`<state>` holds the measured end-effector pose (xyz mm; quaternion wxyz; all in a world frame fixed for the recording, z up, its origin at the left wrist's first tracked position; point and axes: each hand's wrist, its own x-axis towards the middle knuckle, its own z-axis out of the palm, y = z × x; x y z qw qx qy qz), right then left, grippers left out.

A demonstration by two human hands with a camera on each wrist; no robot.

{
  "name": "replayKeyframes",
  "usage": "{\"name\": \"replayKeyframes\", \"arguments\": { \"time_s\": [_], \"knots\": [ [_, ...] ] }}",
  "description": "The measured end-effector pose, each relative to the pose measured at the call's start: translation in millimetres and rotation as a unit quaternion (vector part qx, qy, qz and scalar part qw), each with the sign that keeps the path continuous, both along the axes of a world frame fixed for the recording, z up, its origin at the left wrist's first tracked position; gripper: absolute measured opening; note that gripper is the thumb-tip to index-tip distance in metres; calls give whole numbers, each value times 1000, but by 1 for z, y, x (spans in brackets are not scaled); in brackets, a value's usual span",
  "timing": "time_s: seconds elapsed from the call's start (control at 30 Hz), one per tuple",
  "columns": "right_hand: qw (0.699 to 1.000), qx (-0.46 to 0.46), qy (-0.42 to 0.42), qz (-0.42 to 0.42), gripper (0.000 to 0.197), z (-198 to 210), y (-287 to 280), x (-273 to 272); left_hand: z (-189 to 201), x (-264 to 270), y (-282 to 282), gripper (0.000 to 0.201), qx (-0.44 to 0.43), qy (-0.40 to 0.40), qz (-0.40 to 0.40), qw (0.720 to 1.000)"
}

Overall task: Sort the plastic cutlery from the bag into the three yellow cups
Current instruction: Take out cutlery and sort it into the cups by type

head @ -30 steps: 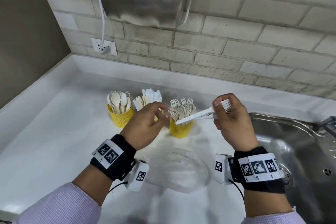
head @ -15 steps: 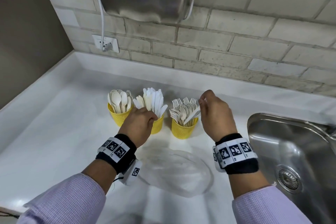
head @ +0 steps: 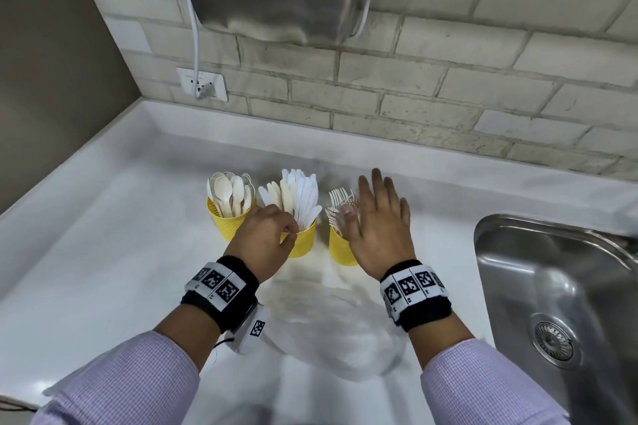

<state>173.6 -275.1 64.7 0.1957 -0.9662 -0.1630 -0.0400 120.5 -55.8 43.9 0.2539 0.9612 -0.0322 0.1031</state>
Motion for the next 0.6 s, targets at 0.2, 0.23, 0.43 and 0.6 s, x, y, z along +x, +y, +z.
{"name": "replayKeyframes", "arguments": {
  "time_s": [0.2, 0.23, 0.43, 0.6],
  "knots": [
    [954, 283, 101, -18, 99, -18, -21, -8, 1, -1, 2, 11, -2, -13, 5, 1000],
    [952, 284, 112, -9, 107, -21, -21, -10, 1, 0, 2, 11, -1, -11, 5, 1000],
    [940, 309, 145, -20, 118, -39, -18, -7, 0, 2, 2, 10, -3, -9, 8, 1000],
    [945, 306, 113, -38, 110, -45, -14, -11, 1, 3, 3, 8, 3, -6, 15, 1000]
  ]
}}
